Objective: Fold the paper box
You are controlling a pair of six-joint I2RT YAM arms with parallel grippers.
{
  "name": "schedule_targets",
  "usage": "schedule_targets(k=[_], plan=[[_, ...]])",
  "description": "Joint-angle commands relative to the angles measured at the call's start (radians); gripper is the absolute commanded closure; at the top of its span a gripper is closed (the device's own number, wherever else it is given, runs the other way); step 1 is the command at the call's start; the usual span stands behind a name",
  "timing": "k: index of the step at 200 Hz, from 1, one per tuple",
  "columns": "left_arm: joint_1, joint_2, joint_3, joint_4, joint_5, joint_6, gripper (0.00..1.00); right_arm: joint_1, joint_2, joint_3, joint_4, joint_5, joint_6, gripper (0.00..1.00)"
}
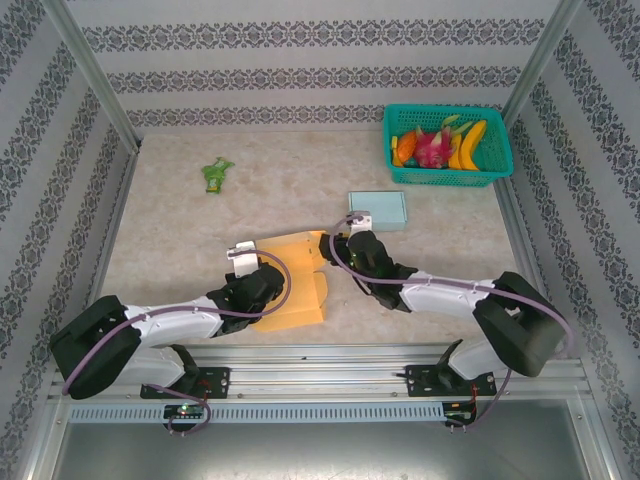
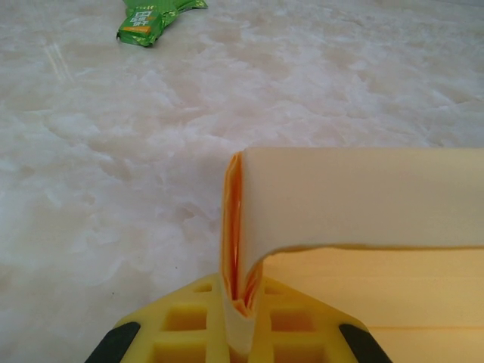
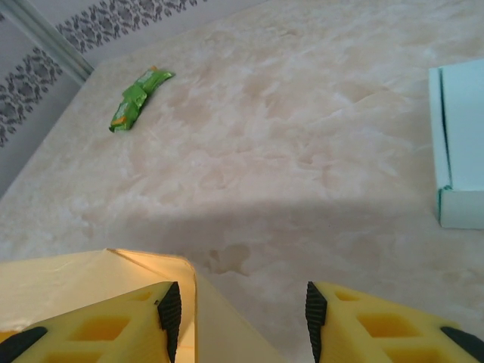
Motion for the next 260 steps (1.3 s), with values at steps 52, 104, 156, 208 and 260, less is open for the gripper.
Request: schedule_targets(k=[52, 104, 156, 208, 260], plan=[[0.007, 0.027, -0.010, 0.048, 0.044, 0.035, 1.00, 0.041, 0.123, 0.107, -0.026, -0.073, -0.113, 0.47], [0.007, 0.066, -0.003, 0.079, 0.074, 0.031, 1.00, 0.068, 0.178, 0.145, 0.031, -0.155, -0.137, 0.43], [0.010, 0.015, -0.008, -0.018, -0.010, -0.014, 1.00, 0.048, 0.073, 0.034, -0.028, -0.088, -0.102, 0.43], [0.016, -0.017, -0.021, -0.040, -0.030, -0.024, 1.00, 0.061, -0.224, -0.082, -0.262, 0.060, -0.123, 0.42], [0.016, -0.015, -0.006, -0.049, -0.017, -0.034, 1.00, 0.130, -0.139, -0.040, -0.204, -0.079, -0.074, 0.59]])
